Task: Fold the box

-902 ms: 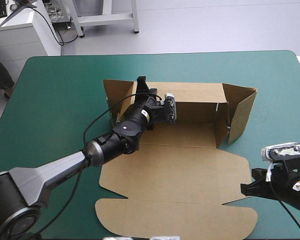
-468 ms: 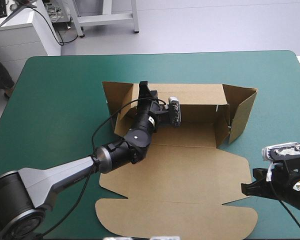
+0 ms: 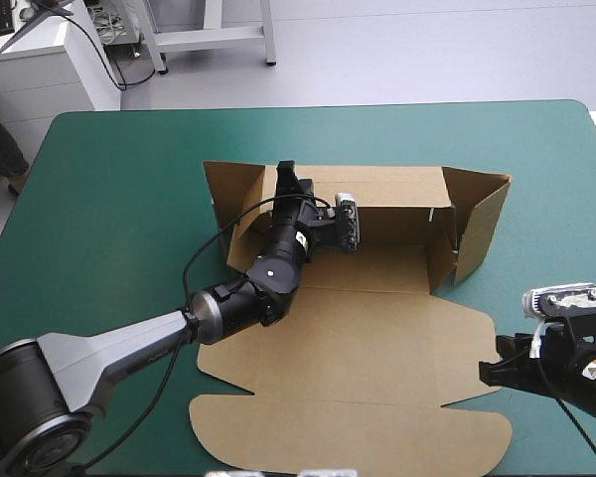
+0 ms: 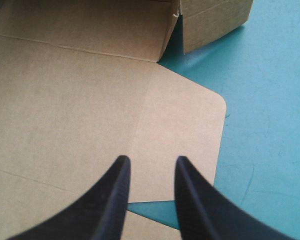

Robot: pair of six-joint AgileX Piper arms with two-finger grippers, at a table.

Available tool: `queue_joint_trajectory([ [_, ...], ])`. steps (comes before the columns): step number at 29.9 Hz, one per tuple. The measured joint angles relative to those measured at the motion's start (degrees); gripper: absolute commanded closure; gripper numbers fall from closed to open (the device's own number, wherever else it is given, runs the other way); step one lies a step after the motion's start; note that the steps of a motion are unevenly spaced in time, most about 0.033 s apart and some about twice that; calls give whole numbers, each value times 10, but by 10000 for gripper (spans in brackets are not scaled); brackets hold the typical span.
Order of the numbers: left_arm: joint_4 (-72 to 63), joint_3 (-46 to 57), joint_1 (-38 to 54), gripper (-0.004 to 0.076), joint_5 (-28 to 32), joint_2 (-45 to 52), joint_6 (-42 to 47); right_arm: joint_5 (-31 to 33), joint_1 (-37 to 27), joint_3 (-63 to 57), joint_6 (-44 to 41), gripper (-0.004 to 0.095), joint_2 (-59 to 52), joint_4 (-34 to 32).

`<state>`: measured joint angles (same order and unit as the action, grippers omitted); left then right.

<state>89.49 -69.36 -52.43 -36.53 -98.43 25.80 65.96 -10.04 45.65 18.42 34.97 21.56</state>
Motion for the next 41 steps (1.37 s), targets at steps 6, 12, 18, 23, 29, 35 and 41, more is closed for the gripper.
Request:
queue_joint_trajectory([
  [6,2,0,0,732,0,0,4,0,0,0,-6,198,0,24],
  [12,4,0,0,732,0,-1,7,-35,0,0,4,253,0,81],
  [18,5,0,0,732,-1,-1,7,-59,0,65,8,282,58,89],
  [23,27,0,0,733,-15,-8,9,-87,0,175,7,282,166,87],
  [29,42,0,-4,732,-26,-13,11,-100,0,331,-29,287,313,42],
  [35,42,0,-10,732,-37,-15,13,-100,0,437,-44,327,453,28],
  [41,42,0,-10,732,-37,-16,14,-102,0,504,-50,380,570,28],
])
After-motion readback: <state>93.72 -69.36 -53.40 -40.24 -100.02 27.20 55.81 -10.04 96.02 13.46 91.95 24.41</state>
